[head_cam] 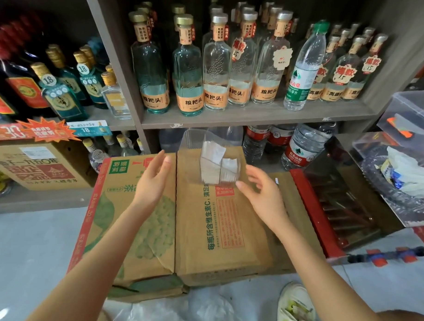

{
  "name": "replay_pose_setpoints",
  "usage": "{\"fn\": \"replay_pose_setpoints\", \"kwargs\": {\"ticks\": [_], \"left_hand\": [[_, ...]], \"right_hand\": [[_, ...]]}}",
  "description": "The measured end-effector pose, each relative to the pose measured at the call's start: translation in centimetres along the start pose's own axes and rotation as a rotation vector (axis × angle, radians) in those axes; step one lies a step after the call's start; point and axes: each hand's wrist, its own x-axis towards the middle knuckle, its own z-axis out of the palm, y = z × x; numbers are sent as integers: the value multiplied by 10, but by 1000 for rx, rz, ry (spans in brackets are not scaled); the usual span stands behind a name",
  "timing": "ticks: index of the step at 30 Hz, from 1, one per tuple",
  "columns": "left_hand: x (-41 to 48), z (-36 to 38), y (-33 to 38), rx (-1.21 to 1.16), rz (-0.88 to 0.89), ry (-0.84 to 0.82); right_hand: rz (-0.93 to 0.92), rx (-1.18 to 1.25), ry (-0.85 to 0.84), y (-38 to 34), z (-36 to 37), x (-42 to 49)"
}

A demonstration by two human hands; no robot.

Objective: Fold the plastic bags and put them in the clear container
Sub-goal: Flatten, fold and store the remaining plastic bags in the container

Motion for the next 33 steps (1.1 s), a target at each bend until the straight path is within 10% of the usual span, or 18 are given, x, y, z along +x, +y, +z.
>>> {"fn": "replay_pose_setpoints", "kwargs": {"ticks": [6, 11, 25, 33], "left_hand": [[-74, -59, -82, 637, 74, 109], [-92, -75, -122, 946, 55, 89], [-91, -65, -136, 1005, 132, 195], [-90, -65, -138, 1011, 174, 222]], "right_hand": [[-233, 37, 93, 18, 39, -125], [12, -124, -106, 85, 96, -186], [837, -612, -608, 231, 182, -223], [657, -916, -570, 224, 203, -222]]}}
